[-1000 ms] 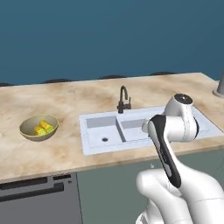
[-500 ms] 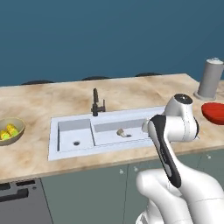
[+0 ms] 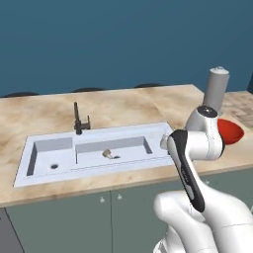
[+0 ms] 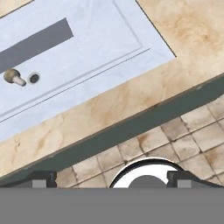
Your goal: Pick the corns from the cabinet and place them in one bowl. Pick the mushroom from the sink and place it in the other bowl.
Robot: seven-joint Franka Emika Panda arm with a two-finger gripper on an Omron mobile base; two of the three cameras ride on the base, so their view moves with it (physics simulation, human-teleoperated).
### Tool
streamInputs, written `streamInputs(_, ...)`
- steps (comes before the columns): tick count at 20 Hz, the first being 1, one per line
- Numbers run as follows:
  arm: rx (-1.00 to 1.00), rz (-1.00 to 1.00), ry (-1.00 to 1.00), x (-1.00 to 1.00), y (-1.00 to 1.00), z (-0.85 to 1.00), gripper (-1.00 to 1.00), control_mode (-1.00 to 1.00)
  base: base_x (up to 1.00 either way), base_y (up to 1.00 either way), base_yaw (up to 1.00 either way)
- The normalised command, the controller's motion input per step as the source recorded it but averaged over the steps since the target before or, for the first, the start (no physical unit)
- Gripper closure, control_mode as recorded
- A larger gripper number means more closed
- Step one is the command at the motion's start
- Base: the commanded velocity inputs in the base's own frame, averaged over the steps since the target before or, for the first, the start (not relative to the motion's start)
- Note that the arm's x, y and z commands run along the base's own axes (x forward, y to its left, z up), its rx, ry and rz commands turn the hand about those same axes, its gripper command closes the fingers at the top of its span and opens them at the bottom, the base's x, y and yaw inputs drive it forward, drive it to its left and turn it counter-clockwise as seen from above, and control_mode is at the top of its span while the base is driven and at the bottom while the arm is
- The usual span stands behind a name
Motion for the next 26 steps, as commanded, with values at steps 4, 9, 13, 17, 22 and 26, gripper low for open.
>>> streamInputs(4, 0.00, 0.00, 0.00, 0.00, 0.00, 0.00, -1.00, 1.00, 0.33, -0.46, -0.02)
streamInputs(9, 0.00, 0.00, 0.00, 0.00, 0.00, 0.00, -1.00, 1.00, 0.35, -0.23, -0.08)
streamInputs(13, 0.00, 0.00, 0.00, 0.00, 0.00, 0.00, -1.00, 1.00, 0.34, -0.09, -0.15)
streamInputs(17, 0.00, 0.00, 0.00, 0.00, 0.00, 0.00, -1.00, 1.00, 0.37, 0.00, -0.09)
streamInputs(22, 0.00, 0.00, 0.00, 0.00, 0.00, 0.00, -1.00, 1.00, 0.40, 0.00, 0.01)
streamInputs(26, 0.00, 0.00, 0.00, 0.00, 0.00, 0.00, -1.00, 1.00, 0.35, 0.00, 0.14)
